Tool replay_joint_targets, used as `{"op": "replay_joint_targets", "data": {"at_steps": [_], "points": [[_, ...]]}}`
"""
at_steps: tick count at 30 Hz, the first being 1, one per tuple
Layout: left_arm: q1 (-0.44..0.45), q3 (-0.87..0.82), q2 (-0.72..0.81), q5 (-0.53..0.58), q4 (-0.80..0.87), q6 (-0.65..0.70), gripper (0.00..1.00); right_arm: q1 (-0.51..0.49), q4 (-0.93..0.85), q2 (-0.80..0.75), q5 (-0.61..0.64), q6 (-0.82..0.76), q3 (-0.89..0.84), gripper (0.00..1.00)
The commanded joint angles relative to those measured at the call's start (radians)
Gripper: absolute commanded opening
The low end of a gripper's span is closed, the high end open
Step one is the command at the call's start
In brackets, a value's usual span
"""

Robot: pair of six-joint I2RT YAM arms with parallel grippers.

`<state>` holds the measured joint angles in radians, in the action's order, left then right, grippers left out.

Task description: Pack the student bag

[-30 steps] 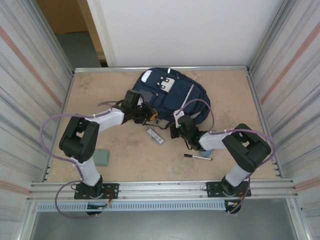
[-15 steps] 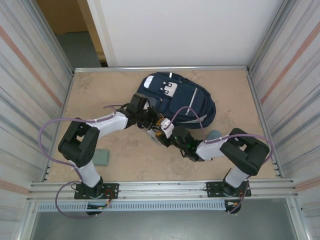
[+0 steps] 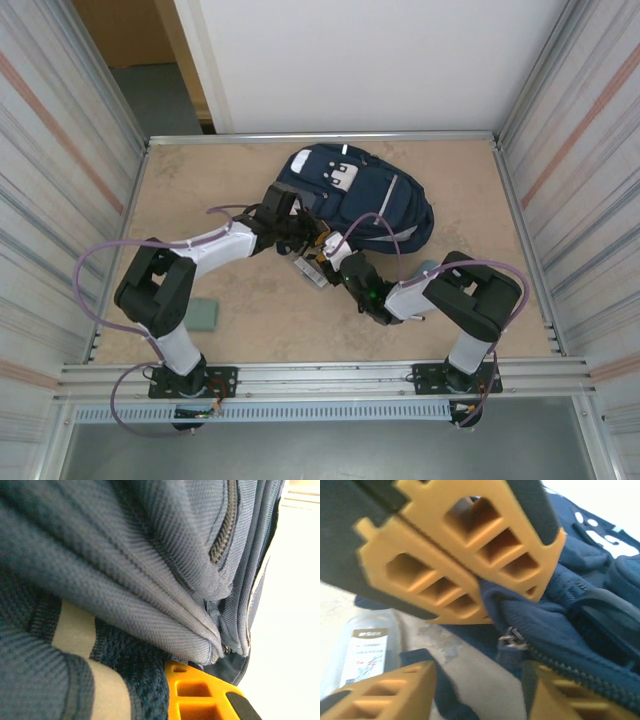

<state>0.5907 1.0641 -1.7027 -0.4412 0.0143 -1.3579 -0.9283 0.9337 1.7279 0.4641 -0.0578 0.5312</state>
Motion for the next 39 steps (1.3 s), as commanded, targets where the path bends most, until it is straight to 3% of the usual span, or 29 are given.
{"op": "replay_joint_targets", "data": {"at_steps": [1,5,11,20,24,26,28,32,39], "points": [[0.029,0.008,0.085,-0.029,0.045,0.035,0.00,0.020,0.057,0.032,0.090,0.009,0.050,0.38],[0.034,0.015,0.087,-0.003,0.069,0.056,0.00,0.018,0.021,0.012,0.031,0.074,0.065,0.27],[0.028,0.045,0.059,-0.008,0.069,0.072,0.00,-0.001,-0.001,-0.004,0.003,0.111,0.049,0.01],[-0.004,-0.004,0.065,-0.020,0.043,0.070,0.01,-0.003,-0.071,-0.099,-0.029,0.156,-0.037,0.00],[-0.004,-0.017,0.077,-0.019,0.038,0.061,0.01,-0.002,-0.021,-0.091,-0.110,0.123,-0.059,0.21],[-0.005,-0.019,0.080,-0.025,0.020,0.046,0.01,-0.002,0.000,-0.094,-0.143,0.125,-0.072,0.40],[-0.001,-0.023,0.088,-0.018,0.009,0.035,0.01,-0.002,0.002,-0.083,-0.127,0.113,-0.066,0.51],[0.046,-0.056,0.123,0.068,-0.032,-0.009,0.00,0.010,0.021,-0.049,-0.077,0.066,-0.040,0.54],[0.077,-0.058,0.107,0.063,-0.054,-0.018,0.01,0.055,0.060,-0.002,-0.020,0.089,0.013,0.58]]}}
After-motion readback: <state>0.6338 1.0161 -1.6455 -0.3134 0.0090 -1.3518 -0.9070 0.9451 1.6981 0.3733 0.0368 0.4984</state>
